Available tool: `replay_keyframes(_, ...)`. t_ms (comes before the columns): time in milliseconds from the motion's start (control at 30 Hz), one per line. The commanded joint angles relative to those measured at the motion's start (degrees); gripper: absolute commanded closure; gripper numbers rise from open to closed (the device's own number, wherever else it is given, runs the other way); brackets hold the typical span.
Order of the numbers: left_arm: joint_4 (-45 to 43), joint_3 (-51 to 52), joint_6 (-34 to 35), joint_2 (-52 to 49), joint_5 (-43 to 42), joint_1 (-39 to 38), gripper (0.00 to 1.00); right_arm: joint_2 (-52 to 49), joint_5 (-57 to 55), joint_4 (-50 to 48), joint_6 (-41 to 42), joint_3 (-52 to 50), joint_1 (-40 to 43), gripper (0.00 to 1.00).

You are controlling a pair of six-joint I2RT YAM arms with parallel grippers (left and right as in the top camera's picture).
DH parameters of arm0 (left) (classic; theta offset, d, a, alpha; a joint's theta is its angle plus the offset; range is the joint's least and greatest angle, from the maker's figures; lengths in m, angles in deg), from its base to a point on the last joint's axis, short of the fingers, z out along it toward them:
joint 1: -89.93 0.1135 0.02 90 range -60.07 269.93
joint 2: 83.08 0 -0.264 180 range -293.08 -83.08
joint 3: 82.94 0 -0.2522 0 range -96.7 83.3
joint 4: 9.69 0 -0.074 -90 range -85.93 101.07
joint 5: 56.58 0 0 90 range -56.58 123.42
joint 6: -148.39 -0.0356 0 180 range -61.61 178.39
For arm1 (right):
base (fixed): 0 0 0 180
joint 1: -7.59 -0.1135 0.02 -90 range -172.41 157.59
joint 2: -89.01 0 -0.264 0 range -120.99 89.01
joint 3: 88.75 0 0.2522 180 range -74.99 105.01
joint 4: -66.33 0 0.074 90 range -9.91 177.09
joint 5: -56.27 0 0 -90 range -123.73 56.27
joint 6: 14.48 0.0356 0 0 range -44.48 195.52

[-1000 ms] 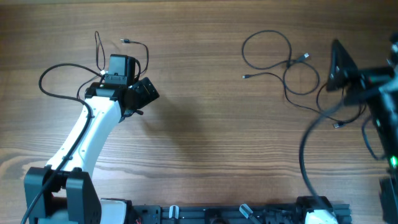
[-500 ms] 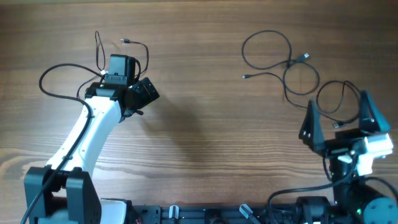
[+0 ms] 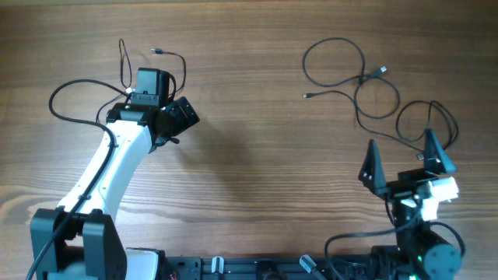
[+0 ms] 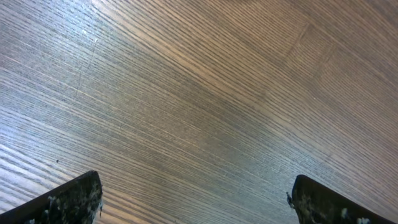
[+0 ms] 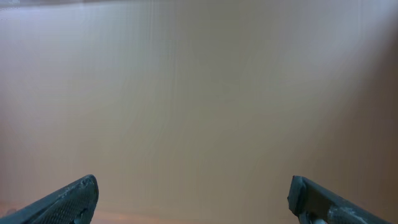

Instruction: Untangle cables

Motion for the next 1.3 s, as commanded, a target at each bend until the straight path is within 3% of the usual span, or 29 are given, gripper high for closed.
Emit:
replay_keyframes(0,-0.15,-0.63,0.55,-0.26,-0.04,0.26,0.0,1.2,-0.57,-0.15,1.09,-4.74,-0.02,0.0)
replay_keyframes(200,-0.15,-0.63,0.55,-0.26,-0.04,0.26,0.0,1.22,-1.44,20.5,1.9,-5.4,-0.02,0.0)
replay_keyframes(1100,0.02,-0.63,0.52,-0.2,0.15,0.35,0.0,0.98,-1.84,20.44,2.08,-5.38,-0.02,0.0)
replay_keyframes(1267,0.04,-0.63,0.52,5.7,0.15,-3.43,0.0,0.98,-1.84,20.44,2.05,-5.38,-0.02,0.0)
